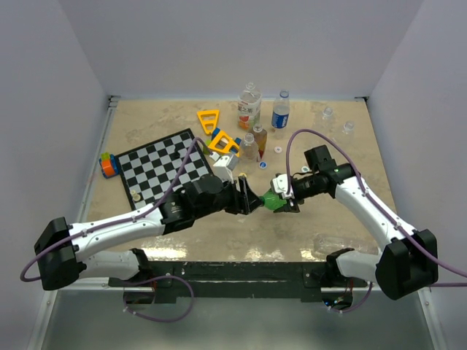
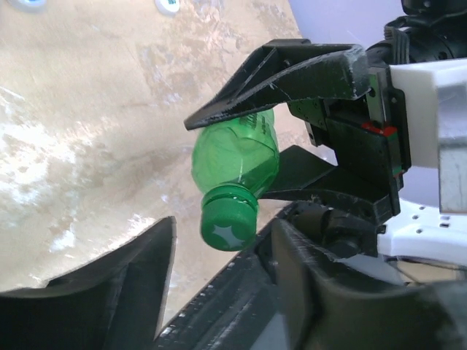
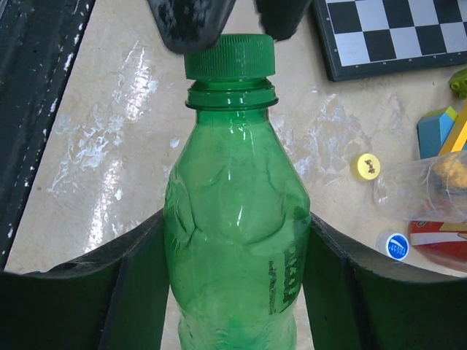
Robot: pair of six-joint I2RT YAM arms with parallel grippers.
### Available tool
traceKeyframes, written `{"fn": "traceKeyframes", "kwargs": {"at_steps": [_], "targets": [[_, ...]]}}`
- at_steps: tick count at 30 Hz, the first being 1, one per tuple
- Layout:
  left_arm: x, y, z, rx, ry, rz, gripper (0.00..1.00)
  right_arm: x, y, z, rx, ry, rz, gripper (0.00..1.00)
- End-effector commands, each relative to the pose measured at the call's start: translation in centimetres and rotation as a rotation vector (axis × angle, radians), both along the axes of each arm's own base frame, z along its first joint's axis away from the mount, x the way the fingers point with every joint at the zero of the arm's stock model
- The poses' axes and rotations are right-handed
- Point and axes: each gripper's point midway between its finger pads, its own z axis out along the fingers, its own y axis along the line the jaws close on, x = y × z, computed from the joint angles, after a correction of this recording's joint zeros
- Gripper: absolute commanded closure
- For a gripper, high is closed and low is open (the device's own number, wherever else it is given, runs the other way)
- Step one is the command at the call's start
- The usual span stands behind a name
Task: Unscrew the bottle caps
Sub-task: Unscrew the bottle cap from the plastic bottle.
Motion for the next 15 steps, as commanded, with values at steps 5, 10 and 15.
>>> {"fn": "traceKeyframes", "kwargs": {"at_steps": [5,10,15], "targets": [[-0.3,1.9,4.0,-0.063,-0.282,-0.094,0.0,-0.6,-0.2,-0.5,-0.019,0.033,0.002,1.0],[-1.2,3.4,3.5,-0.006,-0.345,-0.145,0.0,-0.6,-0.2,-0.5,-0.02,0.032,0.001,1.0],[-3.2,4.6,5.4,-0.011,-0.558,-0.282,0.0,-0.6,-0.2,-0.5,-0.018,0.03,0.002,1.0]]}}
